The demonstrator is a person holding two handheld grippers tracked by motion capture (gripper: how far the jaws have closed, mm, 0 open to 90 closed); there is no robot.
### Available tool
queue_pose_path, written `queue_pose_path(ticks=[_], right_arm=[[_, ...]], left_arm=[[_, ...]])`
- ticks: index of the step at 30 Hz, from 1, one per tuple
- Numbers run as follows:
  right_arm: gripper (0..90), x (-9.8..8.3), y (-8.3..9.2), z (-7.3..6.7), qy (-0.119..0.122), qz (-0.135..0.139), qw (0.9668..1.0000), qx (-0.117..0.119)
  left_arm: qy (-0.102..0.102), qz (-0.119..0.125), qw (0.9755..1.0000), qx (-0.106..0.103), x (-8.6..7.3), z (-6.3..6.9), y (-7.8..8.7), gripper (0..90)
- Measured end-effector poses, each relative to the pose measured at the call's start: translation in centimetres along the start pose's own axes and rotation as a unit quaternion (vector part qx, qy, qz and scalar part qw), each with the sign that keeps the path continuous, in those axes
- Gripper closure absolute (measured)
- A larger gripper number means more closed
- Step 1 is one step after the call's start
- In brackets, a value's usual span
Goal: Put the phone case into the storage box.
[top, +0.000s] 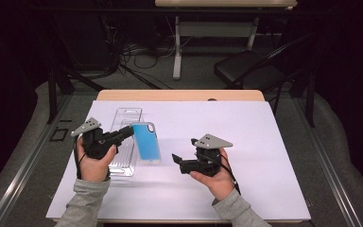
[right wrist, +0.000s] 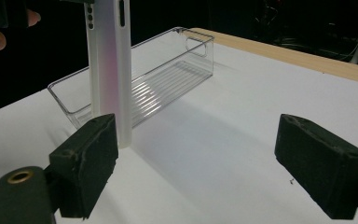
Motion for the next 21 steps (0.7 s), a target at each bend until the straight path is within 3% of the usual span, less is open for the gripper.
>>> queue_pose_path(ticks=[21], right_arm=[[14.6, 0.26, 0.44, 0.13, 0.0, 0.009, 0.9999, -0.008]], left_arm=[[0.002, 0.0, 1.0, 0.003, 0.06, 0.02, 0.12, 85.0]])
Point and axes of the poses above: each handheld gripper's, and its own axes: y roughly backward along the jaws, x roughly out of its top, z roughly to its right, the point moved 6 cm from there along -y, roughly forward along the jaws, and after that the axes turned 13 degrees about x, right-handed, at the moved point
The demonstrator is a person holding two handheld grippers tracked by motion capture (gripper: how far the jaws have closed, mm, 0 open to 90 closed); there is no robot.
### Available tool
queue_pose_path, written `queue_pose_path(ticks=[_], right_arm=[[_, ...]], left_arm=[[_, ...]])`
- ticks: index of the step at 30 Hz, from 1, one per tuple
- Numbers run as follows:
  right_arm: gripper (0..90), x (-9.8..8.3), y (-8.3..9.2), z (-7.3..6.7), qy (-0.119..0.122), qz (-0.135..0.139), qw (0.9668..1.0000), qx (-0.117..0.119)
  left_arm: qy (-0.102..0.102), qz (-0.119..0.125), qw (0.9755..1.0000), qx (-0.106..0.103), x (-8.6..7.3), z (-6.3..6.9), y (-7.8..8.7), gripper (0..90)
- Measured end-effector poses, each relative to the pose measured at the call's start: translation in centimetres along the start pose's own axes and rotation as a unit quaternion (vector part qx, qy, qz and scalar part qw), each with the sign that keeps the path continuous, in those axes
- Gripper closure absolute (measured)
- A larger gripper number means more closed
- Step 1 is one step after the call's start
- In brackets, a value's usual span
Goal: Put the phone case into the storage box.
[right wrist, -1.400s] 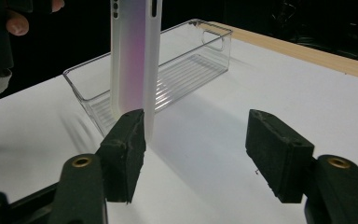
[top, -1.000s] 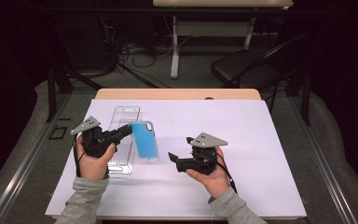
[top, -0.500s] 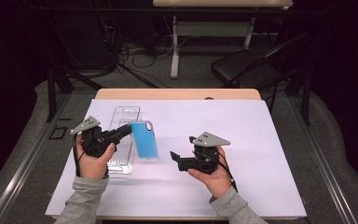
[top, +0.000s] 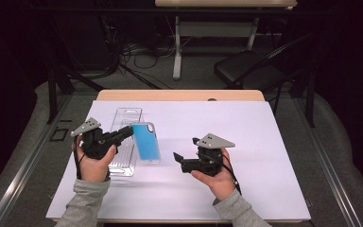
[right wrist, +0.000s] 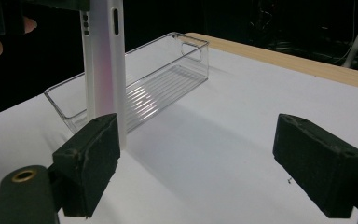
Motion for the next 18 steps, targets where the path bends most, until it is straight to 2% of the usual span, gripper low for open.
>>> queue_pose_path(ticks=[18], right_arm=[[14.8, 0.2, 0.29, 0.14, 0.002, 0.003, 1.0, -0.004]], left_arm=[[-0.005, 0.0, 1.0, 0.004, 0.06, 0.05, 0.0, 85.0]])
Point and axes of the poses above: each handheld gripper's, and its own axes: y roughly backward along the jaws, x roughly out of its top, z roughly to its right, the point moved 6 cm from there along -y, roughly forward along the jaws, and after that the axes turned 13 degrees about x, right-handed, at the moved point
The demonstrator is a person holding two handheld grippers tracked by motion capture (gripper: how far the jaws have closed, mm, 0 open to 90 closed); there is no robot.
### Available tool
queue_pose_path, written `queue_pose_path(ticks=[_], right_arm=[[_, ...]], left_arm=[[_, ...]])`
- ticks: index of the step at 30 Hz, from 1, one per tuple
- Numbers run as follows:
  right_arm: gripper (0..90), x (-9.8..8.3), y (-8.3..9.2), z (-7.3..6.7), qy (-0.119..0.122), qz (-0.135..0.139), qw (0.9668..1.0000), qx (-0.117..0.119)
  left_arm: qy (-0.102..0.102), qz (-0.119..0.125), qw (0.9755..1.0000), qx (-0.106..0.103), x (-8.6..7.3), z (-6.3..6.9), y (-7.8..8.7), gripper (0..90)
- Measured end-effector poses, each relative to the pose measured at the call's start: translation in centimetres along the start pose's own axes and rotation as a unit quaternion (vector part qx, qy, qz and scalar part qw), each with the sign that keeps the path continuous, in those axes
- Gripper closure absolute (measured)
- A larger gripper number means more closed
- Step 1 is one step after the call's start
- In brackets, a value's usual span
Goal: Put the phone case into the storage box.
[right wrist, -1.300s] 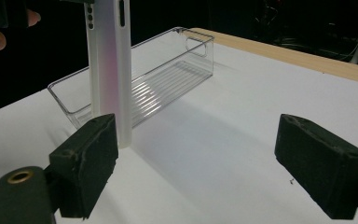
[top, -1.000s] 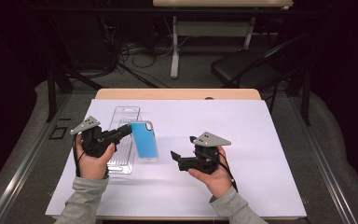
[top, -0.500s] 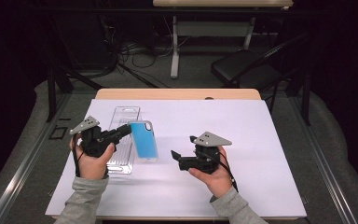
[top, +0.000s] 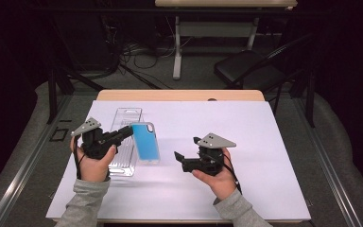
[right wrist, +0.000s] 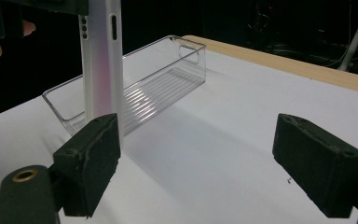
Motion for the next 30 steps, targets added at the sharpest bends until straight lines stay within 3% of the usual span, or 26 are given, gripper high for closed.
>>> queue_pose_path(ticks=[11, 24, 30], right_arm=[[14.7, 0.5, 0.9, 0.3, 0.004, 0.011, 0.9999, -0.008], [14.7, 0.5, 2.2, 1.2, 0.0, 0.016, 0.9996, -0.022], [14.5, 0.1, 2.5, 1.7, 0.001, 0.011, 0.9993, -0.036]], left_arm=[[-0.007, 0.01, 0.9999, 0.007, 1.3, -0.2, 0.0, 85.1], [-0.013, 0.027, 0.9987, 0.042, 4.1, -3.2, -0.3, 85.1], [-0.006, 0.035, 0.9979, 0.054, 5.6, -4.8, -0.8, 85.1]])
Point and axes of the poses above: each handheld gripper's, and its own axes: y roughly backward along the jaws, x roughly out of its top, z roughly to its right, the point moved 6 cm from there along -y, roughly forward along the jaws, and after that the axes turned 13 degrees about x, right-handed, at the moved point
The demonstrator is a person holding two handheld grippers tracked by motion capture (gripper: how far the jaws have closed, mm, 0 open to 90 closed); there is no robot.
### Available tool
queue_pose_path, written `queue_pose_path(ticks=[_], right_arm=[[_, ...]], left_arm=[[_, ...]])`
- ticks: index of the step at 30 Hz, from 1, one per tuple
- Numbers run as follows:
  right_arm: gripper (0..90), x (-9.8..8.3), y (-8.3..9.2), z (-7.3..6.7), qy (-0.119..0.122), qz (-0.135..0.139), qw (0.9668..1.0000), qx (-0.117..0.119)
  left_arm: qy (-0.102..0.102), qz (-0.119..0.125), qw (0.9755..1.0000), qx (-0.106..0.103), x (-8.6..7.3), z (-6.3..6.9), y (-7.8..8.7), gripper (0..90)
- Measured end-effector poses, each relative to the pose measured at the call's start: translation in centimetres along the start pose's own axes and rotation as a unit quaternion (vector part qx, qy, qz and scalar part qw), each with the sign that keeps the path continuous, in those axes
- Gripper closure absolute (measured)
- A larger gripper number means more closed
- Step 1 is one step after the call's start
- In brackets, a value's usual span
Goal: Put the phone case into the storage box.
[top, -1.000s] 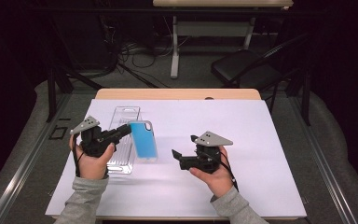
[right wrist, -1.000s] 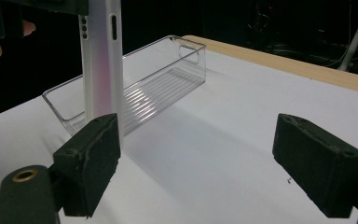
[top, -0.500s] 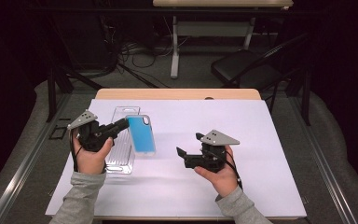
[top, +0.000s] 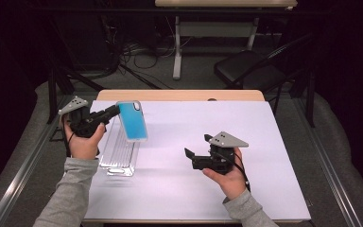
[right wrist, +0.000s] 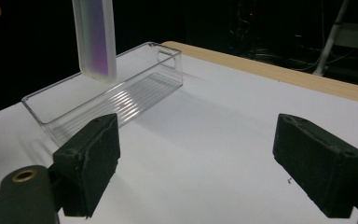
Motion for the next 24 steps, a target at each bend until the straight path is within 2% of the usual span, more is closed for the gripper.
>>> queue_pose_path(ticks=[3, 5, 7, 15, 18, 24], right_arm=[[14.4, -0.2, 0.2, 0.3, -0.002, -0.003, 1.0, -0.004], [14.4, -0.2, 0.4, 0.5, -0.006, -0.003, 1.0, -0.006], [14.3, -0.3, 0.6, 0.7, 0.0, -0.002, 1.0, -0.009], [14.3, -0.2, 1.3, 1.3, -0.008, 0.002, 0.9998, -0.016], [14.3, -0.3, 1.4, 1.4, -0.011, 0.001, 0.9998, -0.017], [14.3, -0.5, 1.6, 1.6, -0.01, -0.002, 0.9997, -0.02]], left_arm=[[-0.002, 0.003, 1.0, 0.007, 0.7, -0.9, -0.5, 85.1], [0.003, 0.004, 1.0, 0.005, 1.1, -1.4, -0.8, 85.1], [0.005, 0.003, 0.9999, 0.009, 1.5, -1.9, -1.2, 85.1], [-0.014, -0.013, 0.9991, 0.038, 2.1, -3.7, -2.7, 85.1], [-0.019, -0.007, 0.9991, 0.038, 2.2, -4.2, -3.1, 85.1], [-0.027, -0.009, 0.9984, 0.05, 1.9, -5.4, -4.0, 85.1]])
Point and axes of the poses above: each handheld gripper's, and its own axes: y roughly backward along the jaws, x roughly out of its top, z roughly to its right, the point moved 6 cm from there along -y, roughly forward along the jaws, and after that the axes turned 13 degrees about x, right-handed, at the moved point
